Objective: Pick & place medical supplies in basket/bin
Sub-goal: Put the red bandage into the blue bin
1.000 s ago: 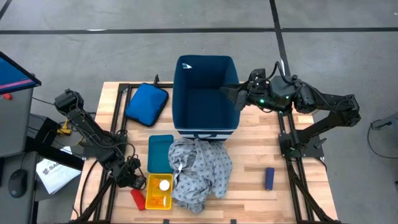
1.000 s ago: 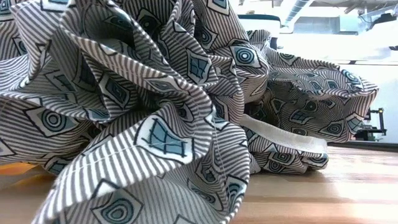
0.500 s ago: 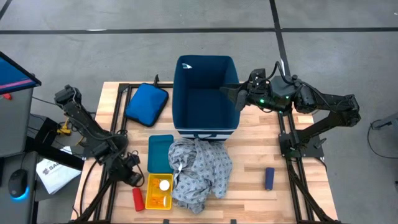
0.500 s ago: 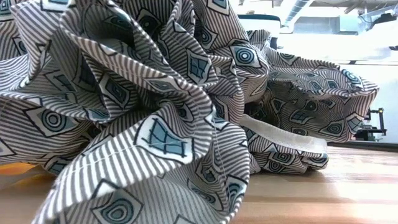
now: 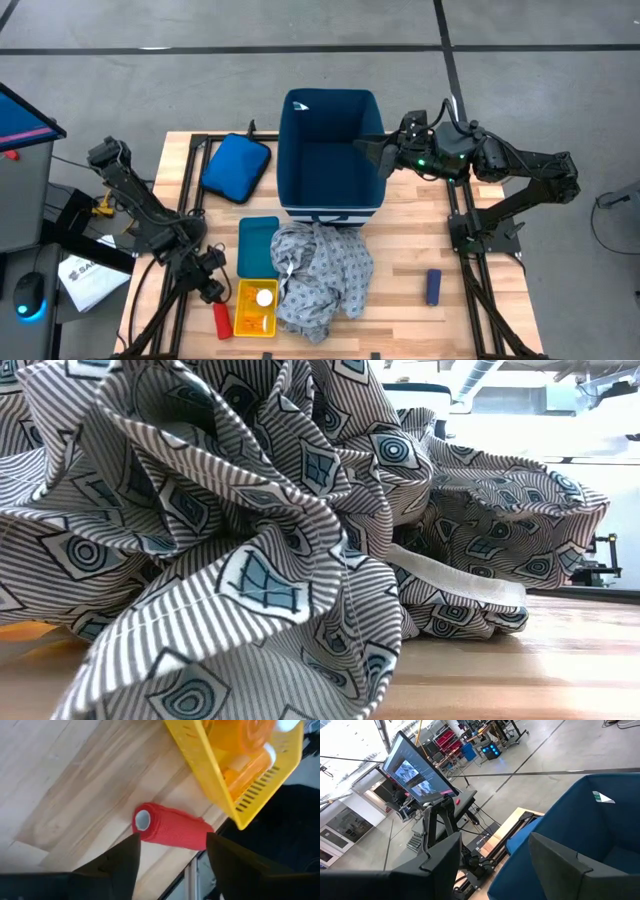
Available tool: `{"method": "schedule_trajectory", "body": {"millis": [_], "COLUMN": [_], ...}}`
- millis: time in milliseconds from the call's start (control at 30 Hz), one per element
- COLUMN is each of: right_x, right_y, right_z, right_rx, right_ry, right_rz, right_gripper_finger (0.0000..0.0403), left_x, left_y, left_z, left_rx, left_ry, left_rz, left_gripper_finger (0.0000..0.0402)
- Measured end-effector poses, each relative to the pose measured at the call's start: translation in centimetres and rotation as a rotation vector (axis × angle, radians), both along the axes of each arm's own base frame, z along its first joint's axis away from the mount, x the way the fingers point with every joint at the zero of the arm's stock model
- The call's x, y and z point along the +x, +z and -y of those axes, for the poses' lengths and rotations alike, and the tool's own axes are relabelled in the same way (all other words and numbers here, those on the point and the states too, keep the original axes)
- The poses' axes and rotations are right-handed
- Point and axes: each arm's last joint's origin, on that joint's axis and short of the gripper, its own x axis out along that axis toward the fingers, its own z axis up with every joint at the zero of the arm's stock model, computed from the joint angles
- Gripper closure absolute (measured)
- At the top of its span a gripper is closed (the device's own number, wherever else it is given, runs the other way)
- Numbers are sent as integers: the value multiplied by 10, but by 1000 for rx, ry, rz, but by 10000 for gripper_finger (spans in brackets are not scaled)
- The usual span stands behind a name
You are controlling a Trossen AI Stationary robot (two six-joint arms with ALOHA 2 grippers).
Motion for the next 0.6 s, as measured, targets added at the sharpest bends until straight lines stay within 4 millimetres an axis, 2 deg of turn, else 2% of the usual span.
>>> {"method": "schedule_trajectory", "body": {"millis": [100, 333, 600], "right_x": [0, 0, 0], "right_y": [0, 0, -1], "right_z": [0, 1, 1], "right_rx": [3, 2, 12], "right_ry": [-4, -27, -29], "right_rz": [2, 4, 9], "right_gripper_finger": [175, 175, 175], "left_x": [0, 5, 11], "left_y": [-3, -12, -22], "left_z": [2, 8, 16], "left_rx": [9, 47, 52], "left_ry": [-31, -61, -65], "left_rz": [-18, -31, -60], "left_gripper_finger": [177, 202, 206]}}
